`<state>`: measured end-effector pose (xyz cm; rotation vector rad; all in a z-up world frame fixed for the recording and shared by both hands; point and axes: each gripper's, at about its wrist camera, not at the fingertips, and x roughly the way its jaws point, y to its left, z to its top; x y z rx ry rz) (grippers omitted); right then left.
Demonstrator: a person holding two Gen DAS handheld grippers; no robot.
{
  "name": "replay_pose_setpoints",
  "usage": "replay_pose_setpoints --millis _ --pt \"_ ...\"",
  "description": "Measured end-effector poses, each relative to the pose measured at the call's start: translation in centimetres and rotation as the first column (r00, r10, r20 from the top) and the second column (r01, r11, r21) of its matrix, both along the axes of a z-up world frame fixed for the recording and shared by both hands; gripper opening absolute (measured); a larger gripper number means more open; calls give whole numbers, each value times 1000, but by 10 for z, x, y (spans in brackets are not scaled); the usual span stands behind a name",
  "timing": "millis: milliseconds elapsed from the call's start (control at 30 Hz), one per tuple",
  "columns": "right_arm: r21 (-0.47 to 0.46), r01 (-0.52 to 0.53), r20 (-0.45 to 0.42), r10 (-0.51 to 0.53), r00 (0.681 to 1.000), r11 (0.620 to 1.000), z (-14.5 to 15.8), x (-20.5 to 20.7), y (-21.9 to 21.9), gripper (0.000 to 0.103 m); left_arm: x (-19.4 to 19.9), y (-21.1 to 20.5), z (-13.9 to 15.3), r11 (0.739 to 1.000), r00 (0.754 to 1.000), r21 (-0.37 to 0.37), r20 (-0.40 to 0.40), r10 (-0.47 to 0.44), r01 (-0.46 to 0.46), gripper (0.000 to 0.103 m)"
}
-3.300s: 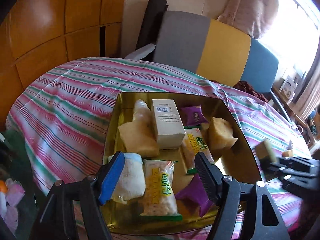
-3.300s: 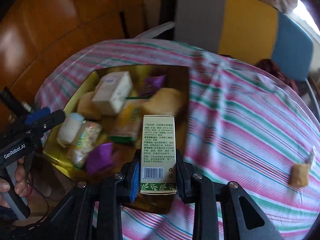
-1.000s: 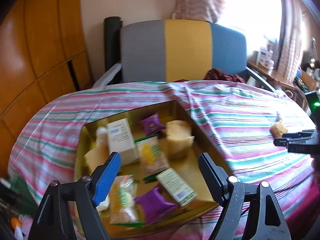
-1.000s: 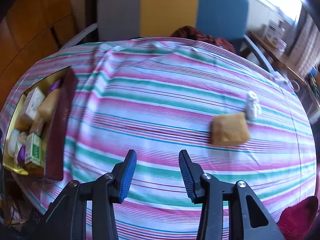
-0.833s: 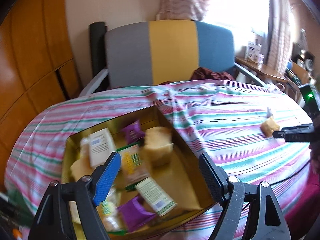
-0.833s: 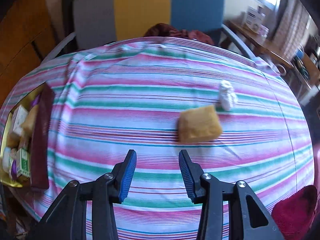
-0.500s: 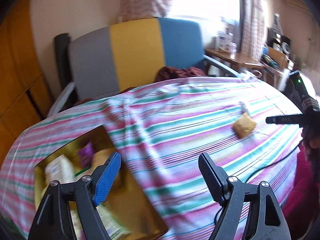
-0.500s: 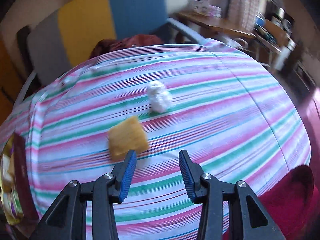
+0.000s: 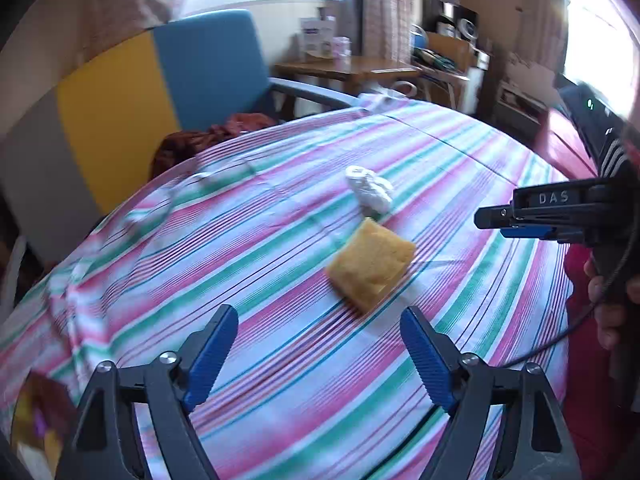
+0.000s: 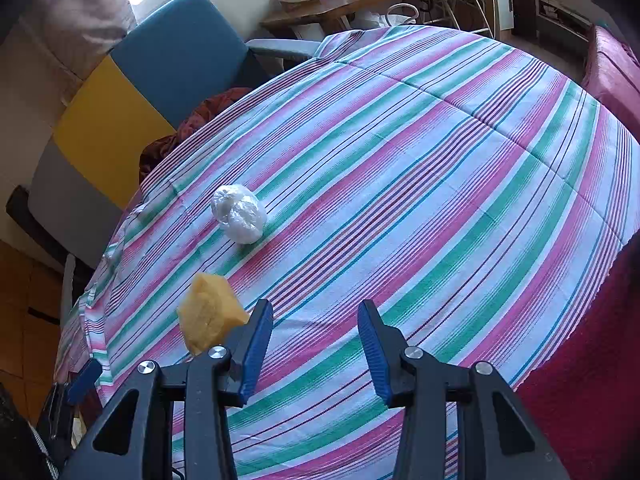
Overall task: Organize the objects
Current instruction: 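Grasp the second sponge-cake block with the left gripper while the right grasps the wrapped pouch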
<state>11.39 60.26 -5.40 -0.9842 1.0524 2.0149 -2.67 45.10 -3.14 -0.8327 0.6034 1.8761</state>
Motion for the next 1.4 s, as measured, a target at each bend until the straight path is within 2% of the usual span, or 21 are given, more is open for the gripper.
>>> replay_pose_setpoints --millis 200,433,467,500,533,633,767,900,1000,1233,1300,1333,1400 --pt "-27 -29 -15 28 999 999 -5 -5 -3 44 3 49 -23 985 986 -69 -39 -160 157 88" --pt "-48 -56 0 56 998 997 -8 -10 -3 44 0 82 -45 974 976 -97 -58 -211 205 88" --pt "-52 -66 10 67 998 996 -9 -12 -3 44 -3 84 -48 974 977 -100 -53 -207 201 79" --pt "-49 -81 23 82 996 995 -8 -15 -3 44 -6 86 -53 973 978 -105 -17 -206 204 65" --pt "-37 -100 40 102 994 994 -6 -20 -3 44 -9 85 -55 973 978 -98 34 -206 208 62" --pt "10 -144 81 143 986 990 3 -32 1 44 -13 74 -47 983 983 -54 64 -170 174 57" --pt "88 -245 148 231 962 965 8 -73 11 44 -30 48 -36 999 992 -37 128 -21 26 56" --pt "116 -338 228 306 924 934 -4 -120 21 45 -43 7 -33 991 976 -57 174 129 -121 56" --pt "145 -335 271 288 918 931 -12 -142 32 45 -47 -24 -34 976 952 -69 215 216 -206 56" --pt "119 -347 322 294 900 930 -32 -174 40 45 -44 -69 -15 960 937 -52 208 282 -277 56" --pt "108 -360 330 308 892 927 -39 -177 39 38 -41 -76 -8 958 938 -38 200 284 -283 56" --pt "106 -364 338 311 888 925 -41 -178 37 30 -39 -80 -5 958 938 -32 193 287 -286 56" --pt "119 -384 345 325 881 916 -40 -175 28 29 -36 -86 -1 956 939 -26 184 291 -292 56"
